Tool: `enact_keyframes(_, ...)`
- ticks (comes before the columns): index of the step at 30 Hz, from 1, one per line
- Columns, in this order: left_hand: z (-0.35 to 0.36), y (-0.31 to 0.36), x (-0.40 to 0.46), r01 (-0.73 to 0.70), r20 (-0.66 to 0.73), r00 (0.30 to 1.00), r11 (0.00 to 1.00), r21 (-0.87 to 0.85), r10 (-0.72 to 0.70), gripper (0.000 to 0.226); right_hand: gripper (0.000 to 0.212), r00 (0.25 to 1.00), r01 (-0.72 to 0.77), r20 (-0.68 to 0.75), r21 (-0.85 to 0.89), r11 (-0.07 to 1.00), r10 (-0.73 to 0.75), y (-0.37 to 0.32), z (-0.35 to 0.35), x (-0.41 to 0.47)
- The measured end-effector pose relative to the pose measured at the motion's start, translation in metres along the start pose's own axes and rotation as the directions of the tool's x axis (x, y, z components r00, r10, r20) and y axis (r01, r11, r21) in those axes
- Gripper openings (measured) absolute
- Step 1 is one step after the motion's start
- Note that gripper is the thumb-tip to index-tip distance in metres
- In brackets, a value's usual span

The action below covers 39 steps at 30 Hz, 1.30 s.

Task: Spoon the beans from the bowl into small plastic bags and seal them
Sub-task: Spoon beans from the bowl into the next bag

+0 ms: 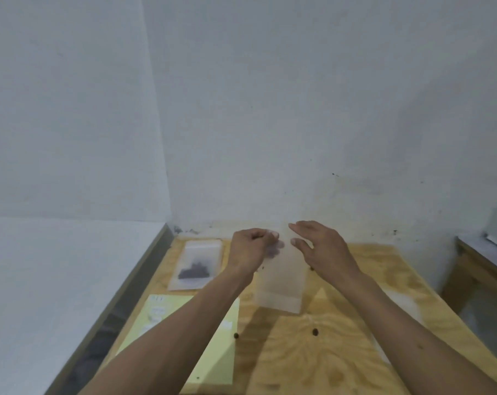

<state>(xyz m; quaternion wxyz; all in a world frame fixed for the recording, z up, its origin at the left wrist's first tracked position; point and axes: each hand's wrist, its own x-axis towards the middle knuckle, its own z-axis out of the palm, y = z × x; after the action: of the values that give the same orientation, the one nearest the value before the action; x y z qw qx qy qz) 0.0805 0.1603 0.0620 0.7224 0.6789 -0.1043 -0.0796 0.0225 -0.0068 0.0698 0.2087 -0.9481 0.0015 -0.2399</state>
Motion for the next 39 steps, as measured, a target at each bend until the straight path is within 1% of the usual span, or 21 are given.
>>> enact_keyframes(4,-0.005,-0.004,0.001,-0.005,0.002,1.000,1.000,-0.007,0.005,0.017,0.028,0.997,0.035,-0.071,0.000,0.999,-0.035,-0.004,0.009,0.001)
enact_keyframes(6,-0.006,-0.006,0.001,-0.021,0.002,1.000,1.000,0.013,0.021,0.016,0.016,0.993,0.035,-0.115,-0.006,0.999,-0.035,-0.004,0.011,0.001)
enact_keyframes(8,-0.006,-0.009,0.001,-0.046,0.000,0.999,0.997,0.066,0.046,0.014,0.006,0.992,0.004,-0.125,-0.012,1.000,-0.005,-0.006,0.008,0.003)
enact_keyframes(9,-0.007,-0.011,0.002,-0.065,0.000,0.998,0.995,0.079,0.065,0.013,0.006,0.995,-0.015,-0.099,-0.011,1.000,0.014,-0.007,0.006,0.005)
enact_keyframes(12,-0.008,-0.014,0.006,-0.115,-0.005,0.993,0.989,0.095,0.116,0.011,0.010,0.997,-0.070,0.042,0.001,0.998,0.070,-0.012,0.001,0.010)
enact_keyframes(15,-0.009,-0.012,0.007,-0.159,-0.003,0.987,0.982,0.105,0.160,0.014,0.013,0.978,-0.146,0.157,0.035,0.989,0.139,-0.014,-0.004,0.016)
enact_keyframes(18,-0.012,-0.009,0.007,-0.215,0.043,0.977,0.965,0.150,0.211,0.015,0.021,0.961,-0.183,0.228,0.081,0.980,0.160,-0.015,-0.010,0.019)
enact_keyframes(20,-0.016,-0.009,0.010,-0.232,0.071,0.973,0.948,0.217,0.222,0.014,0.017,0.948,-0.227,0.267,0.178,0.957,0.175,-0.017,-0.014,0.019)
enact_keyframes(22,-0.020,-0.008,0.012,-0.224,0.092,0.974,0.944,0.242,0.207,0.015,0.006,0.925,-0.275,0.338,0.273,0.922,0.176,-0.017,-0.018,0.020)
enact_keyframes(23,-0.022,-0.008,0.013,-0.223,0.107,0.974,0.941,0.253,0.202,0.017,0.007,0.917,-0.281,0.364,0.297,0.913,0.164,-0.017,-0.020,0.021)
enact_keyframes(25,-0.024,-0.007,0.013,-0.233,0.144,0.970,0.926,0.298,0.197,0.021,0.005,0.915,-0.289,0.369,0.319,0.902,0.163,-0.016,-0.020,0.023)
enact_keyframes(28,-0.026,-0.003,0.011,-0.253,0.177,0.965,0.878,0.407,0.195,0.033,0.004,0.911,-0.322,0.362,0.326,0.889,0.197,-0.015,-0.017,0.024)
enact_keyframes(32,-0.030,-0.002,0.012,-0.265,0.199,0.962,0.830,0.491,0.189,0.035,0.004,0.892,-0.367,0.390,0.324,0.872,0.230,-0.015,-0.011,0.025)
enact_keyframes(37,-0.032,-0.003,0.014,-0.262,0.223,0.960,0.814,0.518,0.167,0.036,0.009,0.874,-0.381,0.446,0.388,0.839,0.191,-0.018,-0.013,0.025)
enact_keyframes(39,-0.031,0.000,0.011,-0.267,0.239,0.958,0.808,0.526,0.161,0.038,0.015,0.863,-0.386,0.474,0.390,0.836,0.177,-0.018,-0.014,0.026)
